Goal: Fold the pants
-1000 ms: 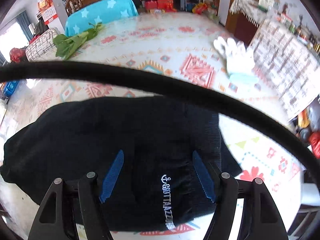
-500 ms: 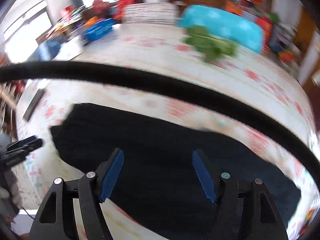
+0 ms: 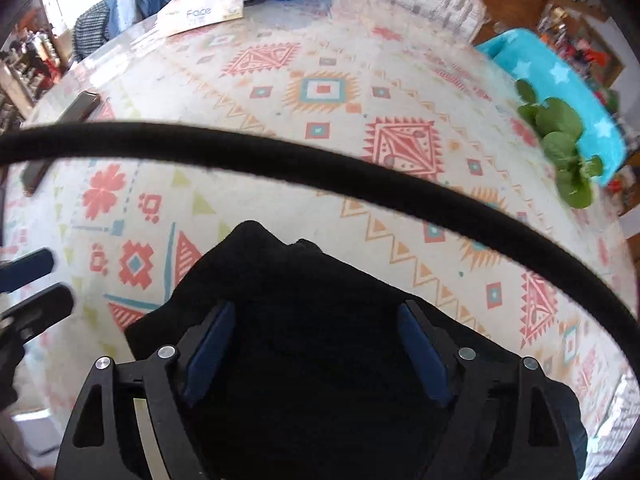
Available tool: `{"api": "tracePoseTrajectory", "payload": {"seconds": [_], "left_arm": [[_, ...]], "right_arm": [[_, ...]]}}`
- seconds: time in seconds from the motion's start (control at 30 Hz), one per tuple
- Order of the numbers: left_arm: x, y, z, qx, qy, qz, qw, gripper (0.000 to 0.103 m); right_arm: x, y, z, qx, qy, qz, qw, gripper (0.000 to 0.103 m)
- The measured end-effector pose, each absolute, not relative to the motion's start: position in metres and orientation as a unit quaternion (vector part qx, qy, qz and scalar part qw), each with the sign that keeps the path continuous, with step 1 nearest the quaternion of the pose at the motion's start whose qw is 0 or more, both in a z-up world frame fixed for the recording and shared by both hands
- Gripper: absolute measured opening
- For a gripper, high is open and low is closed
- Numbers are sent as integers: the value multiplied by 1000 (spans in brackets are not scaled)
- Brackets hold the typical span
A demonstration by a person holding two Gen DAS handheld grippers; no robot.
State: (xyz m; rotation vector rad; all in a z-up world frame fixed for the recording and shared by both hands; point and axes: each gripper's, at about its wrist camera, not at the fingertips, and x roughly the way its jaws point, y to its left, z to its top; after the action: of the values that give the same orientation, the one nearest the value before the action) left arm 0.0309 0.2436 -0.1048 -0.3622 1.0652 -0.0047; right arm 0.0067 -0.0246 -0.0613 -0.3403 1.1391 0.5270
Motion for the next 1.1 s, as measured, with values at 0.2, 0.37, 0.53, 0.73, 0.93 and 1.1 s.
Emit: {"api": "tracePoseTrajectory", "payload": {"seconds": [0.2, 0.37, 0.53, 0.73, 0.93, 1.1], "left_arm": [[41, 234, -114, -195, 508, -42, 838, 54], [47, 231, -117, -203, 512, -66, 832, 54], [49, 232, -116, -204, 508, -91, 832, 54], [56, 229, -121, -211, 509, -107, 828, 54], [65, 211, -119, -214, 501, -149, 825, 59], [76, 192, -121, -231, 491, -209, 814, 68]], "right_arm": [[31, -36, -43, -179, 544, 351, 740, 85], [40, -11, -66, -225, 562, 375, 702, 74], [36, 7, -76, -245, 556, 400, 686, 72], [14, 15, -72, -280, 556, 409, 668, 24], [17, -9, -47, -221, 563, 409, 683, 21], [26, -25, -35, -190, 565, 403, 694, 21]]}}
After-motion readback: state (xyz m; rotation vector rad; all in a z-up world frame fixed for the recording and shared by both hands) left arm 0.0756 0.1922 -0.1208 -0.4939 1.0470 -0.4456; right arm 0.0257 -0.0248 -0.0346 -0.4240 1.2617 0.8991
